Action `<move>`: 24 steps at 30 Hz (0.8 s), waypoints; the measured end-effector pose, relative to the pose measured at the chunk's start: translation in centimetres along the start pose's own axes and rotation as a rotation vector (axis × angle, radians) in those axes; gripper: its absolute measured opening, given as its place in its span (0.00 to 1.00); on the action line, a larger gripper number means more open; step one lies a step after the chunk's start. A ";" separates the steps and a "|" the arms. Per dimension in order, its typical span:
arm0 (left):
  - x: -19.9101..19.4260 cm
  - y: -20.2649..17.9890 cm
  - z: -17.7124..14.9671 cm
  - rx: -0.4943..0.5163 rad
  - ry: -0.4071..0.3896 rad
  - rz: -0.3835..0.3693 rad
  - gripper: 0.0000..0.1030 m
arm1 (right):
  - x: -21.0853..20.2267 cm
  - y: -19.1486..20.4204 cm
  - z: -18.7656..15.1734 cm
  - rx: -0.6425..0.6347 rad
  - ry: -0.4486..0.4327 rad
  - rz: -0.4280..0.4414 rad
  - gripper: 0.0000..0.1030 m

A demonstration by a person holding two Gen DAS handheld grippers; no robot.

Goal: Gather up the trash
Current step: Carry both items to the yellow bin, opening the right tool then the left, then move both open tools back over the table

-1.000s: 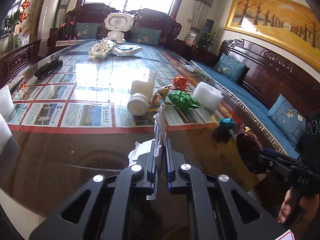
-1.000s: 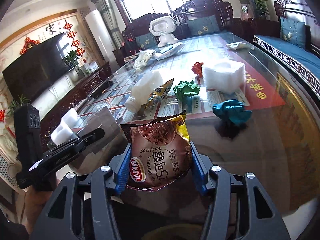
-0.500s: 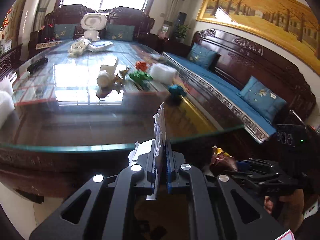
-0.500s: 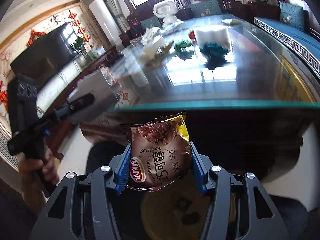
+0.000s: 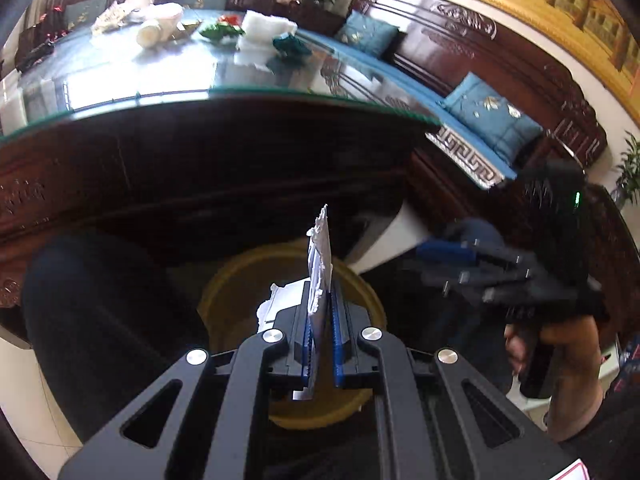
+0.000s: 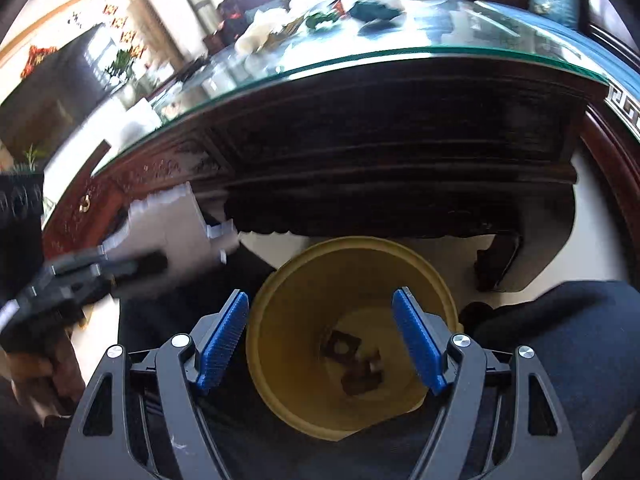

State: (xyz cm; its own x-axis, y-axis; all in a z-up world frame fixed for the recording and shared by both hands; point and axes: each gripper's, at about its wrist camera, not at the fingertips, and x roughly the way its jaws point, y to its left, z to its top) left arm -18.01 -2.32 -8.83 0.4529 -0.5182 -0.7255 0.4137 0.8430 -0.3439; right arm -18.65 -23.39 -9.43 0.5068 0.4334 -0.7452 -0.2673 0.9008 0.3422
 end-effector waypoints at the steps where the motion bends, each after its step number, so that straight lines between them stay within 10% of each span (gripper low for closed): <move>1: 0.2 -0.1 -0.2 0.008 0.007 -0.001 0.08 | -0.4 -0.4 0.0 0.018 -0.015 0.000 0.71; 6: 1.0 -0.9 -0.7 0.060 0.051 -0.029 0.10 | -1.6 -1.4 0.1 0.052 -0.056 0.019 0.76; 10: 1.8 -2.1 -0.9 0.137 0.094 -0.038 0.55 | -2.2 -1.2 0.6 0.040 -0.080 0.023 0.80; 16: 2.0 -2.9 -1.0 0.191 0.108 -0.036 0.60 | -2.5 -1.4 1.6 0.074 -0.104 0.106 0.85; 24: -0.9 -0.1 4.7 0.114 -0.109 0.085 0.95 | -3.5 -0.5 5.6 0.046 -0.225 0.044 0.92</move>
State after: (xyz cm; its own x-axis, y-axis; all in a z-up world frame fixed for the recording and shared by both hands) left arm -14.76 -2.59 -5.30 0.5707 -0.4634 -0.6779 0.4540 0.8660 -0.2098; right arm -15.67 -25.23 -3.80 0.6667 0.4624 -0.5845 -0.2578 0.8790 0.4012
